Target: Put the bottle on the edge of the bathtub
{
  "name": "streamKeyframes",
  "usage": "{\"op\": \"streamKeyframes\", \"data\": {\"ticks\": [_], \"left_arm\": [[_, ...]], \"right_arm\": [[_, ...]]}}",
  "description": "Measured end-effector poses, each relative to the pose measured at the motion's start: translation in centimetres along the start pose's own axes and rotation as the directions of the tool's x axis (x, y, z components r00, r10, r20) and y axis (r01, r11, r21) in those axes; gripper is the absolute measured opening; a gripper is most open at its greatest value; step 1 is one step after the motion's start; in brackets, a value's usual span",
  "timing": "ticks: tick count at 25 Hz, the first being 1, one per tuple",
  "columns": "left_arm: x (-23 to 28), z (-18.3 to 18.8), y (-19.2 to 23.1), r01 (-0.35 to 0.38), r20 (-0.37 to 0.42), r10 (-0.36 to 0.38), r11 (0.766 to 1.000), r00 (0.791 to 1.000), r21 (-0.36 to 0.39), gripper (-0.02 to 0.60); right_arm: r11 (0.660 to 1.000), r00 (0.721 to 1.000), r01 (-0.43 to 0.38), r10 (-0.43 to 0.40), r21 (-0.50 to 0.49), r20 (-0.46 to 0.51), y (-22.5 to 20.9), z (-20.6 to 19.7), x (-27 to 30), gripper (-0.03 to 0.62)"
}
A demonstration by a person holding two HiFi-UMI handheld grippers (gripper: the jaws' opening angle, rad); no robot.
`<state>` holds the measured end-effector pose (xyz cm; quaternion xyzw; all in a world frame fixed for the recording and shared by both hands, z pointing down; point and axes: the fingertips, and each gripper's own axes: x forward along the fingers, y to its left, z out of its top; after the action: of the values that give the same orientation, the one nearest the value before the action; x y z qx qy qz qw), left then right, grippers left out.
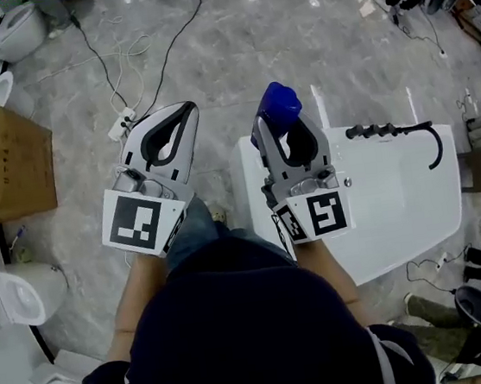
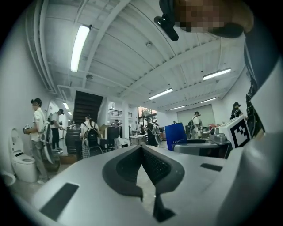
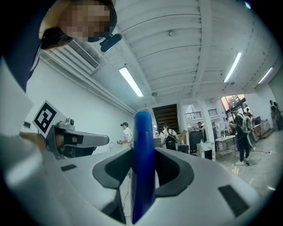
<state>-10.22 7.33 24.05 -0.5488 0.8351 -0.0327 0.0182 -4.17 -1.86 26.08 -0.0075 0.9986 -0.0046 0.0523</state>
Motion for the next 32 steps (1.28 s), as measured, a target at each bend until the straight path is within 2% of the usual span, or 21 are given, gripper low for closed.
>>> {"op": "streamKeyframes", "data": {"ticks": [3,5,7,10,13,17,22,24,28,32], "left_arm": [[3.8,-1.2,-1.3,0.137,-0.015,-0.137,0.991,0.990,-0.011,0.021],[7.0,-1.7,-2.6,0.236,-0.032,-0.236,0.972,0.971,-0.019,0.021],[10.2,-1.9,-3.8,0.327,-0.052,-0.328,0.945,0.943,-0.020,0.021],[14.7,-1.6,-5.2,0.456,-0.051,-0.456,0.890,0.888,-0.019,0.021],[18.1,-1.7,-5.4,0.572,-0.052,-0.572,0.820,0.819,-0.017,0.021],[21.3,-2.7,-5.3,0.721,-0.063,-0.721,0.693,0.690,-0.026,0.021],[24.0,-5.6,-5.7,0.829,-0.118,-0.830,0.555,0.546,-0.066,0.021],[24.6,-6.9,-5.9,0.857,-0.150,-0.857,0.509,0.494,-0.082,0.021],[25.4,-9.6,-6.7,0.903,-0.165,-0.904,0.415,0.395,-0.114,0.021],[25.9,-13.4,-7.7,0.922,-0.225,-0.919,0.360,0.325,-0.141,0.021]], "right_arm": [[0.993,0.993,0.119,-0.119,-0.003,-0.018,-2.7,-1.2,-0.5,0.169],[0.980,0.979,0.200,-0.200,-0.008,-0.036,-4.9,-1.8,-0.9,0.169],[0.963,0.961,0.270,-0.270,-0.012,-0.056,-7.2,-2.4,-1.0,0.169],[0.930,0.926,0.368,-0.368,-0.018,-0.080,-10.3,-3.6,-0.5,0.169],[0.883,0.877,0.469,-0.469,-0.024,-0.102,-12.4,-4.9,0.3,0.169],[0.789,0.778,0.613,-0.611,-0.035,-0.144,-13.7,-6.7,1.2,0.169],[0.673,0.653,0.739,-0.730,-0.046,-0.202,-15.1,-9.4,1.2,0.169],[0.629,0.605,0.776,-0.764,-0.050,-0.223,-15.5,-10.3,0.9,0.169],[0.553,0.521,0.831,-0.810,-0.059,-0.270,-15.7,-12.6,0.0,0.170],[0.500,0.462,0.865,-0.824,-0.036,-0.329,-15.9,-16.0,-0.8,0.169]]}}
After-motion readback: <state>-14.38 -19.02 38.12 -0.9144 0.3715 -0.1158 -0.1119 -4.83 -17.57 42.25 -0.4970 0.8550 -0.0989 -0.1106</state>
